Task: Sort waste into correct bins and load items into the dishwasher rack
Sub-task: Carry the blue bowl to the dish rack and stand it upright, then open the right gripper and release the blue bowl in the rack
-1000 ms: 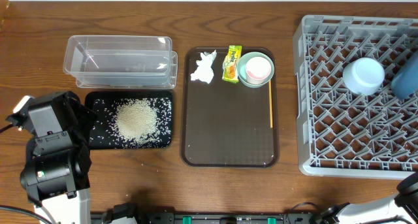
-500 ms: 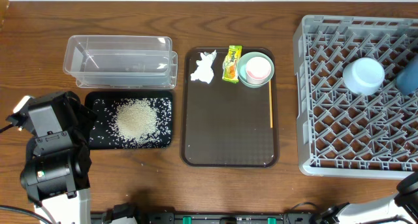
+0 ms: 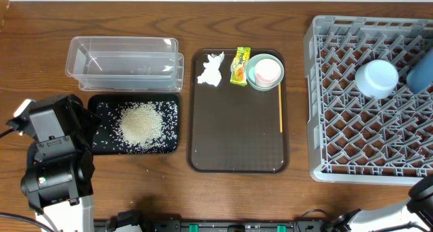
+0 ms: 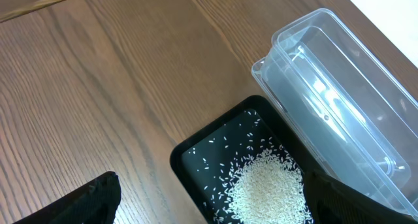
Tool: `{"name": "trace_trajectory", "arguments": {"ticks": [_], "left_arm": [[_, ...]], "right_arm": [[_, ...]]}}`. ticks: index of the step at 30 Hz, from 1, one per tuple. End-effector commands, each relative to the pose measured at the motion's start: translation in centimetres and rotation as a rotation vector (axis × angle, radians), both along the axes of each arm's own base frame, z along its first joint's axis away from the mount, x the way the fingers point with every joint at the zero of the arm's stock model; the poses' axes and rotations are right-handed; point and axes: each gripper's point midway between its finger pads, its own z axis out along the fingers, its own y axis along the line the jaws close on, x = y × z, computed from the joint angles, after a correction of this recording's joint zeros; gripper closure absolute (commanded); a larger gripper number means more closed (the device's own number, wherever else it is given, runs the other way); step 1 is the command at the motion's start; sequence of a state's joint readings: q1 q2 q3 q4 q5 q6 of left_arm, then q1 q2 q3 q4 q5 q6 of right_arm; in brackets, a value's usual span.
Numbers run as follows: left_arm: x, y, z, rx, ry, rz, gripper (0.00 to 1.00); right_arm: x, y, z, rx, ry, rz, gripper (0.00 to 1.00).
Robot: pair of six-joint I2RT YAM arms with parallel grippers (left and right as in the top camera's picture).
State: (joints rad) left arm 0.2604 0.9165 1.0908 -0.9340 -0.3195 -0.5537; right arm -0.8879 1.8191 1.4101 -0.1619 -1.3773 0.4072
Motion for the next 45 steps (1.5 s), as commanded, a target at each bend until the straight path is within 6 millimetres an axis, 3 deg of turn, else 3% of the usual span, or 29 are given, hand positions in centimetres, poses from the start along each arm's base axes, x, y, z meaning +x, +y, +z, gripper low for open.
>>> {"name": "trace_trajectory", "arguments": {"ticks": [1, 11, 21, 25, 29, 31, 34, 42, 45], "left_arm": [[0.0, 0.2, 0.8, 0.003, -0.024, 0.013, 0.09], [0.0, 0.2, 0.8, 0.003, -0.024, 0.013, 0.09], [0.0, 0.2, 0.8, 0.003, -0.024, 0.013, 0.09], [0.0, 0.2, 0.8, 0.003, -0.024, 0.013, 0.09], [0.0, 0.2, 0.8, 0.003, -0.024, 0.012, 0.09], [0.0, 0.2, 0.8, 0.003, -0.024, 0.013, 0.09], [0.0, 0.2, 0.8, 0.003, -0.024, 0.013, 0.09], [0.0, 0.2, 0.8, 0.003, -0.024, 0.013, 0.09], [0.0, 0.2, 0.8, 0.003, -0.024, 0.013, 0.09]], "right_arm": [[0.8, 0.9, -0.4, 0.007, 0.017, 0.01, 0.99], [0.8, 0.0, -2.2, 0.032, 0.079, -0.034, 0.99], [-1.0, -2.1, -3.0, 0.068, 0.12, -0.099, 0.93], [-2.3, -3.5, -4.7, 0.07, 0.239, -0.211, 0.92], [-3.8, -4.3, -5.2, 0.042, 0.347, -0.319, 0.84], [-4.9, -5.0, -4.8, 0.039, 0.399, -0.397, 0.62], [-6.3, -5.2, -3.4, 0.023, 0.418, -0.462, 0.45], [-8.1, -2.8, 2.0, 0.018, 0.37, -0.515, 0.47], [-8.5, -2.9, 3.7, -0.063, 0.346, -0.58, 0.52]]}}
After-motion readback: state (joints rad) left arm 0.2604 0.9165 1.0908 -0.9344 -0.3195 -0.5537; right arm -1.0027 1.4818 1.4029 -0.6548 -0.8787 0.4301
